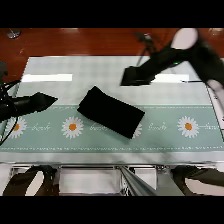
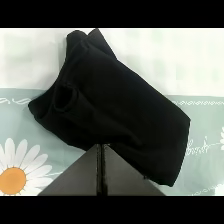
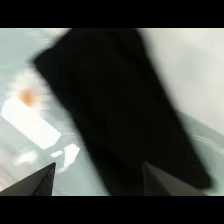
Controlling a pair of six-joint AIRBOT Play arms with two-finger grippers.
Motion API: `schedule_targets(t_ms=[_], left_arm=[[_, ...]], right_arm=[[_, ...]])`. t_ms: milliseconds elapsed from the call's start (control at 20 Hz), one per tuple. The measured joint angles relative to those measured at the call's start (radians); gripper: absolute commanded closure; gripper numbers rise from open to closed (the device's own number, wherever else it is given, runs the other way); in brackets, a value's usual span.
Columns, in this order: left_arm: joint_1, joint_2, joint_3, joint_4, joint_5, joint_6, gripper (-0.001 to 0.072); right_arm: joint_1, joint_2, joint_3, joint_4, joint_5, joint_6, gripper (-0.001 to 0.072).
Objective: Fold the shirts.
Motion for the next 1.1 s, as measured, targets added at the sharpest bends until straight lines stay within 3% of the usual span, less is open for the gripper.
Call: schedule_targets(t_ms=[50,200,300,350,600,950,1000,1100], left_arm=[[0.000,0.000,-0.001,0.000,-0.005,0.004,0.0685],[0.000,-0.002,-0.002,0.000,-0.013,0.009,0.0685],[0.000,-0.003,-0.002,0.000,-0.014,0.011,0.0685],[0.000,-0.003,-0.002,-0.001,-0.014,0.012,0.0685],[-0.018,-0.003,-0.002,-0.003,0.002,0.014,0.0685],[-0.042,-0.011,-0.003,-0.005,0.009,0.014,0.0685],[-0.042,-0.016,-0.004,-0.005,0.009,0.014,0.0685],[-0.043,-0.027,-0.004,-0.005,0.010,0.014,0.0685]], right_arm=[[-0.013,0.109,-0.110,-0.096,-0.069,0.047,0.0089],[-0.034,0.435,-0.538,-0.283,-0.274,0.333,0.0090],[-0.041,0.588,-0.811,-0.217,-0.423,0.475,0.0096],[-0.042,0.638,-0.924,-0.120,-0.512,0.491,0.0096],[-0.047,0.600,-1.151,0.195,-0.729,0.400,0.0096],[-0.031,0.281,-1.065,0.511,-0.681,0.104,0.0098],[-0.029,0.240,-1.041,0.535,-0.673,0.072,0.0148],[-0.027,0.158,-0.988,0.570,-0.646,0.024,0.0430]])
